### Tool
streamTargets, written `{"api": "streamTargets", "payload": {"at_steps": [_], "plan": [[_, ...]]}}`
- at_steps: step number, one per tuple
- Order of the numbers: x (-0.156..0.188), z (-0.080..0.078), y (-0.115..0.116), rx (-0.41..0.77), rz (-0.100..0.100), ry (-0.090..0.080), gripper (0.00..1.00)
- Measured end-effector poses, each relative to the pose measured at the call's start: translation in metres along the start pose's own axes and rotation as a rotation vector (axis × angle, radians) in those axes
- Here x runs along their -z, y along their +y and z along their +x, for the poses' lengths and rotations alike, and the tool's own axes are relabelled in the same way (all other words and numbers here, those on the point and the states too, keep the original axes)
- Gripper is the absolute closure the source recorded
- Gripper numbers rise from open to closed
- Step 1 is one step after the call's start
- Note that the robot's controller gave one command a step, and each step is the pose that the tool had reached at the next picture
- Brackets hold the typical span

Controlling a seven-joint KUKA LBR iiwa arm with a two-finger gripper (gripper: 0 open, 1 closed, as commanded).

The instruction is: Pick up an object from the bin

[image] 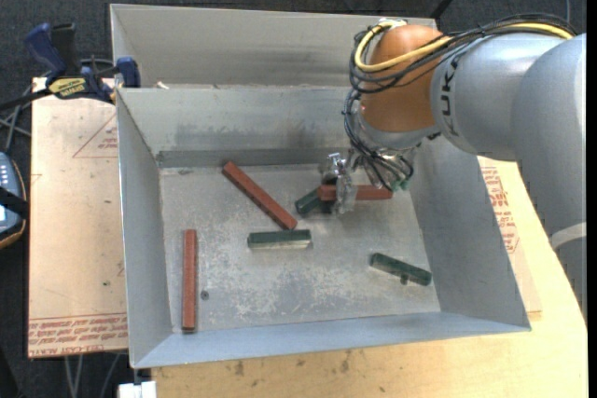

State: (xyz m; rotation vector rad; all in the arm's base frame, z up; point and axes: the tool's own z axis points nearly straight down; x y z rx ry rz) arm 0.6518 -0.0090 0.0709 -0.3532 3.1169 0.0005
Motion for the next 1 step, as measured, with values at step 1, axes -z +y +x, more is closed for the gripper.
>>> {"api": "streamTargets", "payload": {"at_steps": [1], "plan": [[0.1476,0.025,0.0286,0.043,-0.001,0.0,1.0]]}}
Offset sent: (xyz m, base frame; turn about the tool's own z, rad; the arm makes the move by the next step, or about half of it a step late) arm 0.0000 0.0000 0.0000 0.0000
